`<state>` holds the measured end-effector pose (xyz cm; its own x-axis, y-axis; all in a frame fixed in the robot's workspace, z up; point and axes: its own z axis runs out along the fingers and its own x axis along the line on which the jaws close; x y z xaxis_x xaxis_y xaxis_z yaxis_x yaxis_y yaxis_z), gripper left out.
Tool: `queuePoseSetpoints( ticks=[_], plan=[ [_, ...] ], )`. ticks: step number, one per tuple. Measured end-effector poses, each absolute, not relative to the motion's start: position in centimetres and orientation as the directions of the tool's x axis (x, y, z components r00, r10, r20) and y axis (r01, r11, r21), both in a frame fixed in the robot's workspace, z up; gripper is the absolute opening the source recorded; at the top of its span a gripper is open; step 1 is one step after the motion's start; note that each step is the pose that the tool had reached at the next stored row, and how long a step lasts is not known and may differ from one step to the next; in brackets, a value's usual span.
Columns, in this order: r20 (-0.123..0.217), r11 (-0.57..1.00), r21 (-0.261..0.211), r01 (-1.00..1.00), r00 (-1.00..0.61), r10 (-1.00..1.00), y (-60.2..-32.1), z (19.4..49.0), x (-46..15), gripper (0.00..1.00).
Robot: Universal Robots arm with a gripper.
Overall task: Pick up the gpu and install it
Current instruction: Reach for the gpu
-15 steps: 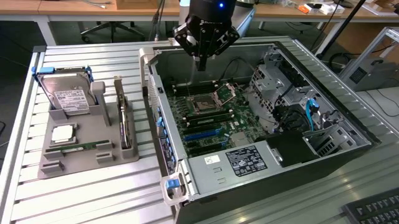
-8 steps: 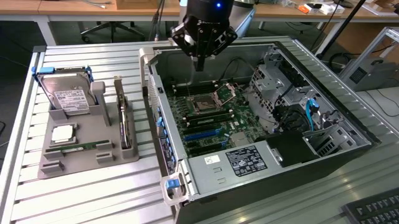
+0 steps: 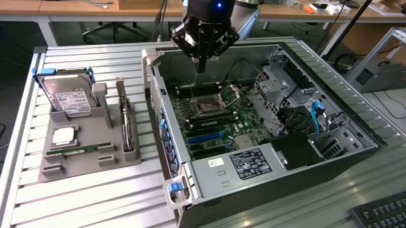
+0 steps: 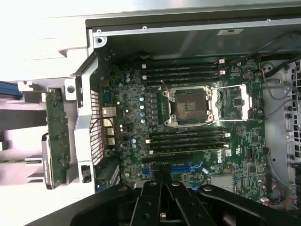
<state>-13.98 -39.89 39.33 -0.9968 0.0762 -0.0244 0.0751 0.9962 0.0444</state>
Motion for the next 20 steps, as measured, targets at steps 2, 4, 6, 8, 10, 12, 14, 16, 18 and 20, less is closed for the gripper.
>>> queuePoseSetpoints(
  ticks=[2,4,6,8,10,12,14,16,18,20],
  plan=[
    [-0.024,0.996,0.044,0.075,-0.997,0.076,-39.89,39.33,-14.03,0.10],
    [-0.024,0.996,0.044,0.075,-0.997,0.076,-39.89,39.33,-14.11,0.10],
    [-0.024,0.996,0.044,0.075,-0.997,0.076,-39.89,39.33,-14.16,0.10],
    [-0.024,0.996,0.044,0.075,-0.997,0.076,-39.89,39.33,-14.19,0.10],
    [-0.024,0.996,0.044,0.075,-0.997,0.076,-39.89,39.33,-14.26,0.10],
    [-0.024,0.996,0.044,0.075,-0.997,0.076,-39.89,39.33,-14.32,0.10],
    [-0.024,0.996,0.044,0.075,-0.997,0.076,-39.89,39.33,-14.37,0.10],
    [-0.024,0.996,0.044,0.075,-0.997,0.076,-39.89,39.33,-14.42,0.10],
    [-0.024,0.996,0.044,0.075,-0.997,0.076,-39.89,39.33,-14.48,0.10],
    [-0.024,0.996,0.044,0.075,-0.997,0.076,-39.90,39.33,-14.52,0.10]
  ],
)
